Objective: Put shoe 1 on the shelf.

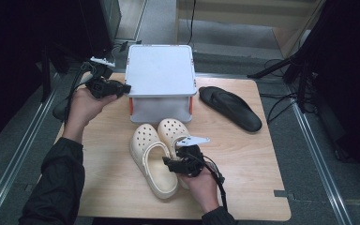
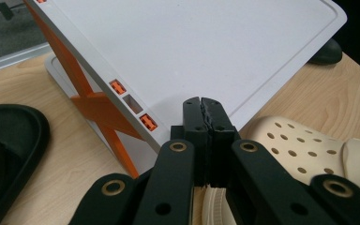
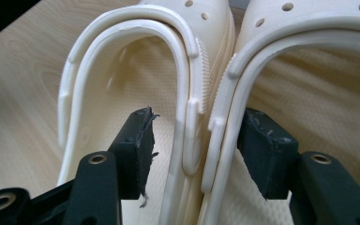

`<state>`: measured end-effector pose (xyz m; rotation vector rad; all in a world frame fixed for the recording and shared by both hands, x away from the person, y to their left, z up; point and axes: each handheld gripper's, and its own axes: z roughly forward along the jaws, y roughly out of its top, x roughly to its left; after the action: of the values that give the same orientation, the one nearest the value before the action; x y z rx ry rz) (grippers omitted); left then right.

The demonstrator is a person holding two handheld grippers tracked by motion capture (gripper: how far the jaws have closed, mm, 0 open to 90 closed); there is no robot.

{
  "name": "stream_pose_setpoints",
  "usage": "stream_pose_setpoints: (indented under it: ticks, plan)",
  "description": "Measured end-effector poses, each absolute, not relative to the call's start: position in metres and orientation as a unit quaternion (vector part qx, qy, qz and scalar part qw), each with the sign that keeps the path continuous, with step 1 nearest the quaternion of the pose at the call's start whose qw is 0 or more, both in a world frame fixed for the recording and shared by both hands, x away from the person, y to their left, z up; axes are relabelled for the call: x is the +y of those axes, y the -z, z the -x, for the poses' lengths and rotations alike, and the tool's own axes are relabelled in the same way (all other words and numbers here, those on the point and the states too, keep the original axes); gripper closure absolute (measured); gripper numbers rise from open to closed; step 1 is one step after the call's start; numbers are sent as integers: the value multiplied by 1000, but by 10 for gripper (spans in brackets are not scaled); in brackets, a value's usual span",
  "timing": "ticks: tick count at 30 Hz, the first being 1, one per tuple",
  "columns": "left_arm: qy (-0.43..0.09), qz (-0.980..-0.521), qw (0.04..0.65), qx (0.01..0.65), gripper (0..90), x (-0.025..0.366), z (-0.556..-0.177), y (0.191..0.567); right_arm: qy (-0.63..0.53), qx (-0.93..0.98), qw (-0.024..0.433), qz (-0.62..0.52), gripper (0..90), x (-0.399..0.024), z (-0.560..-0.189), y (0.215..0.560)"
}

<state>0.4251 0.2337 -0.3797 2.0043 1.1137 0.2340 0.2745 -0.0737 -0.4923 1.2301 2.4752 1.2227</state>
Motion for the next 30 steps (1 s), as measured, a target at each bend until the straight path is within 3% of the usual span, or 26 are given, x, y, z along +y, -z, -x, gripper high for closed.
stream_pose_setpoints:
  ticks: [12, 17, 22, 30]
  plan:
    - [-96, -794, 405, 443, 900, 233, -424, 380, -386, 820, 82, -415, 511, -58, -288, 496]
    - [-98, -794, 405, 442, 900, 233, -424, 380, -383, 815, 83, -426, 612, -55, -291, 497]
    - [-97, -794, 406, 443, 900, 233, -424, 380, -384, 809, 87, -436, 652, -58, -291, 496]
    - [-95, -794, 407, 442, 900, 233, -425, 380, -393, 801, 94, -442, 664, -62, -292, 489]
